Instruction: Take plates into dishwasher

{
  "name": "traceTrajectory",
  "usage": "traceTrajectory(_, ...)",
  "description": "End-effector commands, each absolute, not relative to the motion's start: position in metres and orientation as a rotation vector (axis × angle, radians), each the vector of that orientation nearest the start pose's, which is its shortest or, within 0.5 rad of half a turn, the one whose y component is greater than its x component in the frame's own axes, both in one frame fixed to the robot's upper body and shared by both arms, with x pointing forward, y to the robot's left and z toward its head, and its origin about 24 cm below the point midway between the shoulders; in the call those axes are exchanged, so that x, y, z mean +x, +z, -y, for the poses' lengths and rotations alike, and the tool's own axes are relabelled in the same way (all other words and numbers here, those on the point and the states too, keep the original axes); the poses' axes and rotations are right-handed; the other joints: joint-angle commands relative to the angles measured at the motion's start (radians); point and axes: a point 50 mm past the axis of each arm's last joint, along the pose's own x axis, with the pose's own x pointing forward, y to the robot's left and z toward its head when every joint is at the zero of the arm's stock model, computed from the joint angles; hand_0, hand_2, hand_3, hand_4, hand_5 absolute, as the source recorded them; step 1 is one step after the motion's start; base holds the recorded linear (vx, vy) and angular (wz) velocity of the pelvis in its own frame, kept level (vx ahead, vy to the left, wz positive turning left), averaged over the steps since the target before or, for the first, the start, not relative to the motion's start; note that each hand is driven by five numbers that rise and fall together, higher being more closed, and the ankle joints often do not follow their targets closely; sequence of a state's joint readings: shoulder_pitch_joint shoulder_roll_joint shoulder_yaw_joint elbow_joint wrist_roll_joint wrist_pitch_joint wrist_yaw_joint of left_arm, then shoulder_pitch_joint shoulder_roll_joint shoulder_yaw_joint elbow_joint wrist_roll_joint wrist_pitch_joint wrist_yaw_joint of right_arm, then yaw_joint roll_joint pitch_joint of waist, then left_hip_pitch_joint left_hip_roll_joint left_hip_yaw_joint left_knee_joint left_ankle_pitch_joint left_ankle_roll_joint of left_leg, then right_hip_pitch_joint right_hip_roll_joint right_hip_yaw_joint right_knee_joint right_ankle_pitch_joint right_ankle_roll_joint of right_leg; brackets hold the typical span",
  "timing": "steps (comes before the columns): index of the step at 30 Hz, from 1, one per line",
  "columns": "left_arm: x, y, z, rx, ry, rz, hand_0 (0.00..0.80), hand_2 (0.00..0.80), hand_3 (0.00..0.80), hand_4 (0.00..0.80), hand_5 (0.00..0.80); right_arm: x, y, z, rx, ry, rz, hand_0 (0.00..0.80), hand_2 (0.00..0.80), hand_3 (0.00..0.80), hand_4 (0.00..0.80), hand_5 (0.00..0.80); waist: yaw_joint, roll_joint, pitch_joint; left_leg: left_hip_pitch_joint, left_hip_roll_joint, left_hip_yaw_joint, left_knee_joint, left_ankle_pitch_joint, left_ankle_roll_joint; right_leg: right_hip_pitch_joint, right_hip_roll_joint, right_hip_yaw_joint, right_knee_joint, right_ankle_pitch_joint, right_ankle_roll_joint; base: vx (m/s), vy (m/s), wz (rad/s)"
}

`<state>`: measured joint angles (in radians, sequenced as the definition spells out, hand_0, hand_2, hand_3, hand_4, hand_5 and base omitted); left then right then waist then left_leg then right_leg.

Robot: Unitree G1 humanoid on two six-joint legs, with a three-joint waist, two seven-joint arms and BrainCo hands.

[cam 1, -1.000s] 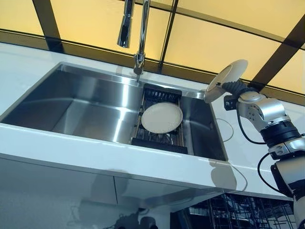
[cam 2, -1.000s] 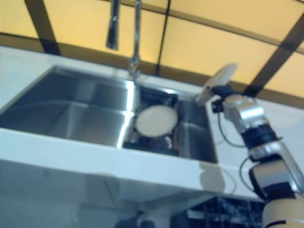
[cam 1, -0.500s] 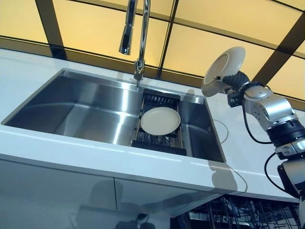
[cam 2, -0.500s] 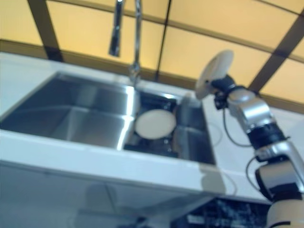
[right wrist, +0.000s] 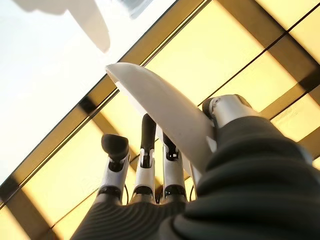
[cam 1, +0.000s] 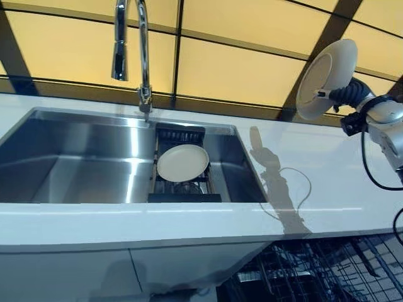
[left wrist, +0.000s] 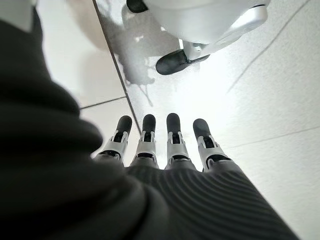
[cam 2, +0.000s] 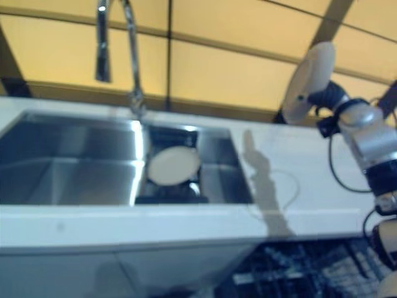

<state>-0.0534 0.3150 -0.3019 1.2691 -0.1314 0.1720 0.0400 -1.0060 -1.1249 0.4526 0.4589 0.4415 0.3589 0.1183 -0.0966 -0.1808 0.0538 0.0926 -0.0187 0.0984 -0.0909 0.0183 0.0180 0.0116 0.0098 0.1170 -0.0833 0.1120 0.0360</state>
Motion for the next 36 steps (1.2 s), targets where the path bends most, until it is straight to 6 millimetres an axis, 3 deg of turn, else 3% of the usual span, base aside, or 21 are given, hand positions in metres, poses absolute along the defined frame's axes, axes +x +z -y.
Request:
traceTrajectory(1,0.086,-0.155,-0.267,0.480,0.048,-1.416,0.000,0.000,0.000,0.000,0.000,0.330,0.321,0.331,-0.806,-0.207,0.082,0.800,0.800,0.800,0.800,0.800,-0.011,0.027,-0.032,0.012,-0.014,0.031,0.004,-0.095,0.051,-0.023,0.041,0.014,0.035,-0.021,0.040,-0.014,-0.009,-0.21)
traceTrajectory(16,0.089,-0.154,-0.269,0.496,0.025,-1.419,0.000,0.000,0.000,0.000,0.000,0.278,0.266,0.388,-0.891,-0.160,-0.133,0.800,0.800,0.800,0.800,0.800,-0.120,0.043,-0.048,0.013,0.008,0.132,0.004,-0.109,0.053,-0.050,0.052,0.056,0.022,-0.001,0.055,-0.009,-0.040,-0.22)
traceTrajectory(24,0.093,-0.152,-0.271,0.503,0.025,-1.410,0.000,0.000,0.000,0.000,0.000,0.251,0.226,0.403,-0.894,-0.100,-0.236,0.800,0.800,0.800,0.800,0.800,-0.161,0.057,-0.041,0.012,0.014,0.170,0.004,-0.117,0.055,-0.060,0.054,0.055,0.019,0.000,0.058,0.004,-0.083,-0.15)
traceTrajectory(27,0.095,-0.151,-0.272,0.508,0.018,-1.405,0.000,0.000,0.000,0.000,0.000,0.242,0.215,0.406,-0.938,-0.077,-0.276,0.800,0.800,0.800,0.800,0.800,-0.176,0.074,-0.034,0.015,0.016,0.166,0.004,-0.131,0.055,-0.054,0.054,0.046,0.017,-0.012,0.062,0.018,-0.089,-0.05)
traceTrajectory(36,0.112,-0.146,-0.274,0.543,0.001,-1.357,0.000,0.000,0.000,0.000,0.000,0.234,0.205,0.408,-1.070,-0.041,-0.330,0.800,0.800,0.800,0.800,0.800,-0.185,0.111,0.015,-0.023,0.010,0.168,0.004,-0.115,0.050,-0.089,0.050,0.034,0.024,-0.016,0.058,-0.050,-0.115,-0.04)
